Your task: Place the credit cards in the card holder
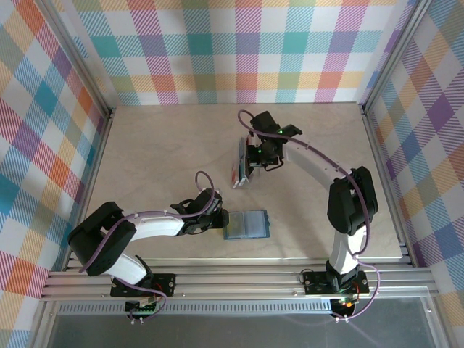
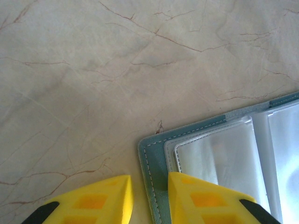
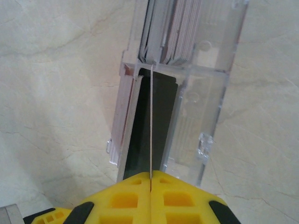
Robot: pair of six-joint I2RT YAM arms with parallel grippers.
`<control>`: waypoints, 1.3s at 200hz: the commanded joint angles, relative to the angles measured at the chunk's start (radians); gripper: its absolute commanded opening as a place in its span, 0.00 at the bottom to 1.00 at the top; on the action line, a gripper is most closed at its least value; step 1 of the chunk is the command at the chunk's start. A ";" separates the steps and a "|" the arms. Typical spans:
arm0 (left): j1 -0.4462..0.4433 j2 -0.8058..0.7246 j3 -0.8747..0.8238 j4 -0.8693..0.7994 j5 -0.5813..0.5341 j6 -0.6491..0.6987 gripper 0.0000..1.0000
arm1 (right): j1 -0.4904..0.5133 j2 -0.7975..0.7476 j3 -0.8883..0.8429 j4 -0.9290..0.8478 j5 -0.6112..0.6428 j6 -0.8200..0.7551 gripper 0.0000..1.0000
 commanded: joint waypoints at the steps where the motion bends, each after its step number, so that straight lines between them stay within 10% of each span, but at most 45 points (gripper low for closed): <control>1: -0.017 0.070 -0.014 0.019 0.016 0.002 0.29 | 0.001 -0.085 -0.031 -0.004 0.046 0.017 0.01; 53: -0.017 0.076 -0.012 0.023 0.020 0.002 0.29 | 0.002 -0.255 -0.142 0.036 0.086 0.055 0.00; 135: -0.017 0.085 -0.017 0.035 0.026 0.009 0.27 | 0.069 -0.529 -0.568 0.232 -0.272 0.117 0.00; 260: -0.017 0.065 -0.014 0.019 0.022 0.009 0.18 | 0.072 -0.475 -0.864 0.417 -0.497 0.158 0.00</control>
